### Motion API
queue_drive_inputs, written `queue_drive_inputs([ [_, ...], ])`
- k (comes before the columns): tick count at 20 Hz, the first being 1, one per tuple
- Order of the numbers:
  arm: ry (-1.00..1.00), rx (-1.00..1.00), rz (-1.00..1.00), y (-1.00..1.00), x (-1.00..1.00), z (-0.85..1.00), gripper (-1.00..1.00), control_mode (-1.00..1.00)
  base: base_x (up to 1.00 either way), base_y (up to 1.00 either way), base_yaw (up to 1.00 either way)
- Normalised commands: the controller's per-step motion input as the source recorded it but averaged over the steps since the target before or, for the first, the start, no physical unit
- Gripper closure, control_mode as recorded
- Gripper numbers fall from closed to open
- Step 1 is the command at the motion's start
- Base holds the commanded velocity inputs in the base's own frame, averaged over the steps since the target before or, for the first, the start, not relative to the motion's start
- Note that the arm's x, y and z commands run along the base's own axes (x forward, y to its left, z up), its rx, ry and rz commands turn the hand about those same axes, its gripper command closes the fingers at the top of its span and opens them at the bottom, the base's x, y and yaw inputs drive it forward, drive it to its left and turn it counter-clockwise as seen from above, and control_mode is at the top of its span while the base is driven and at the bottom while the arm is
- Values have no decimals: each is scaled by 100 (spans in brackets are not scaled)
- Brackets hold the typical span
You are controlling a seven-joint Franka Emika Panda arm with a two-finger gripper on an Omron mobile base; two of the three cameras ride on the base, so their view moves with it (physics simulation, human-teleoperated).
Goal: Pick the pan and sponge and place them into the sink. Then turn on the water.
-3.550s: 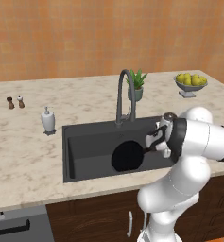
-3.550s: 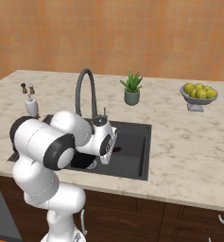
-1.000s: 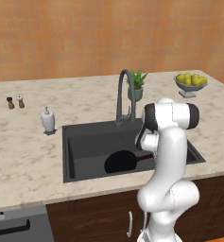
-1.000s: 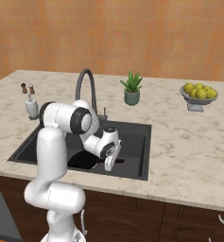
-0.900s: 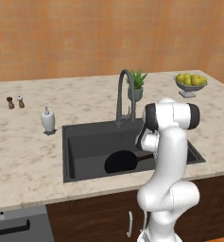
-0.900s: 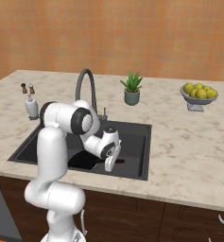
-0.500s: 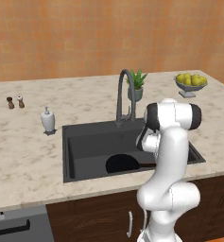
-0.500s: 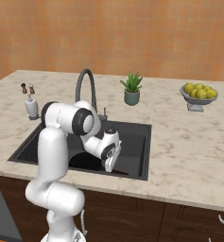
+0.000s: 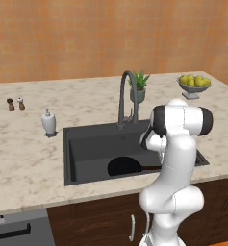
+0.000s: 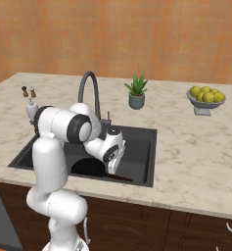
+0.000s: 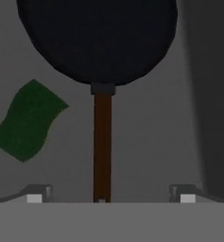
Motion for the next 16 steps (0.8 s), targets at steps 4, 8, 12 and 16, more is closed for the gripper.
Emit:
queue_drive_inputs([
  [4, -2, 5, -2, -3, 0, 93, -100, -100, 0, 0, 0],
  [8, 0, 5, -7, -14, 0, 84, -100, -100, 0, 0, 0],
  [12, -1, 7, -12, -14, 0, 85, -100, -100, 0, 0, 0],
  [16, -5, 4, -9, 0, -26, 73, -100, -100, 0, 0, 0],
])
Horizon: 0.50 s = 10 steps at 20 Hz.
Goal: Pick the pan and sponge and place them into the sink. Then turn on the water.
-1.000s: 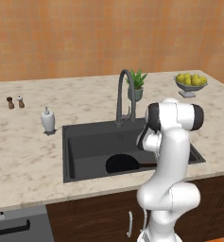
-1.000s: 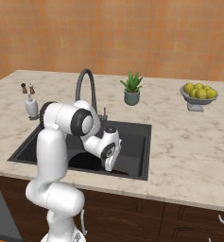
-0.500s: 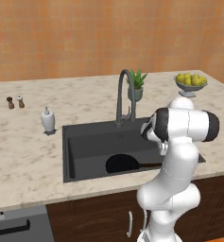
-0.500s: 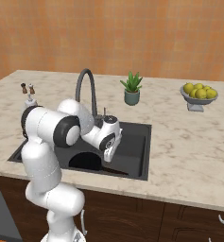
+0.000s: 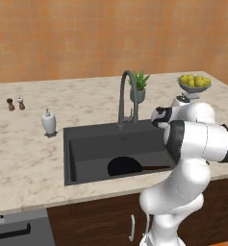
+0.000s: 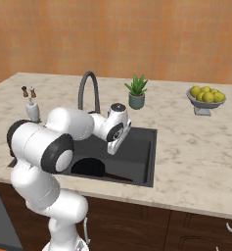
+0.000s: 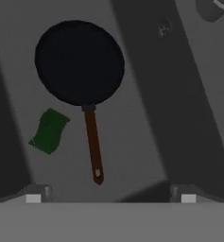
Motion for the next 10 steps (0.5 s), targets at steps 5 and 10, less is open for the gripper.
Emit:
queue_drive_inputs([
  [5, -20, 16, -12, -10, -98, 22, -100, -100, 0, 0, 0],
  [10, -29, 27, -8, -15, -80, 15, -100, -100, 0, 0, 0],
])
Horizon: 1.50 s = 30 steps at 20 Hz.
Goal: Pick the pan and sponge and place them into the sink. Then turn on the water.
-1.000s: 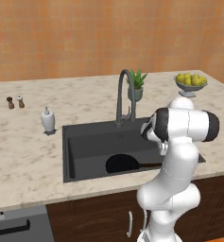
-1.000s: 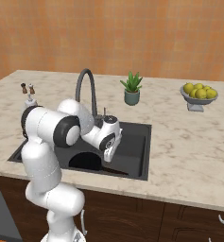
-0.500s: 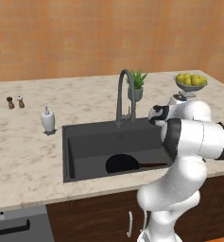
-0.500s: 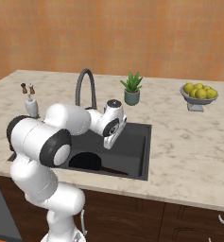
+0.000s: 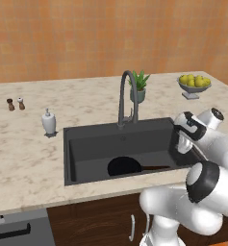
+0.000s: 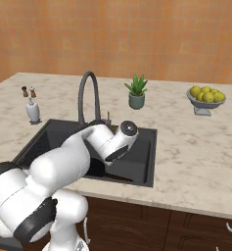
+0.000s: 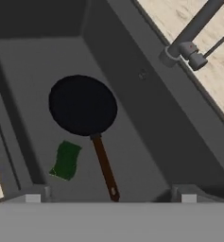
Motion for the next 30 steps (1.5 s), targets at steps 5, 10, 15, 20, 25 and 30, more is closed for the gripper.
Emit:
queue_drive_inputs([
  [5, -14, 9, -1, 5, -12, 55, -100, -100, 0, 0, 0],
  [10, 13, -2, -23, 14, 38, 39, -100, -100, 0, 0, 0],
  [15, 0, 19, -49, 0, -48, 14, -100, -100, 0, 0, 0],
  [20, -20, 24, -58, 0, -35, 22, -100, -100, 0, 0, 0],
  [25, -42, 25, -44, 0, -13, 29, -100, -100, 0, 0, 0],
  [30, -60, 16, -13, 0, -13, 1, -100, -100, 0, 0, 0],
])
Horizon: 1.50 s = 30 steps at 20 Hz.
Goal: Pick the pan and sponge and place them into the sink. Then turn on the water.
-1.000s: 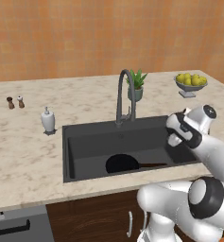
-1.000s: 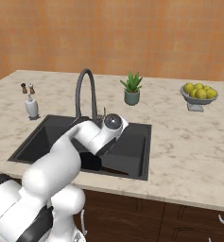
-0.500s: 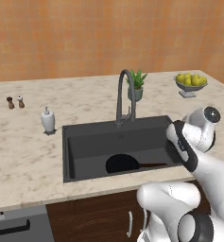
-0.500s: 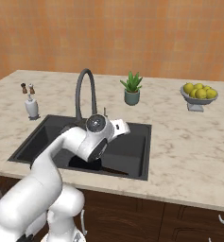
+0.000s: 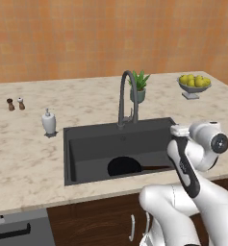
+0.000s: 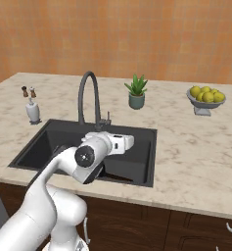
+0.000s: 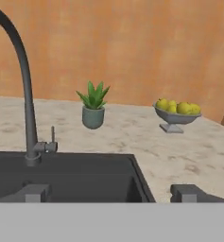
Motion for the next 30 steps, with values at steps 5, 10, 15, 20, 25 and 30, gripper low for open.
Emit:
queue_drive_inputs([
  [5, -17, 0, 0, -4, -7, 25, -100, -100, 0, 0, 0],
  [10, 0, 1, 2, 18, 0, 6, -100, -100, 0, 0, 0],
  [15, -1, 7, 13, 30, 28, -54, -100, -100, 0, 0, 0],
  [20, -7, 11, 27, 17, 42, -68, -100, -100, 0, 0, 0],
  [25, -19, 12, 26, 24, 59, -36, -100, -100, 0, 0, 0],
  [30, -24, 9, 9, 13, 60, -7, -100, -100, 0, 0, 0],
])
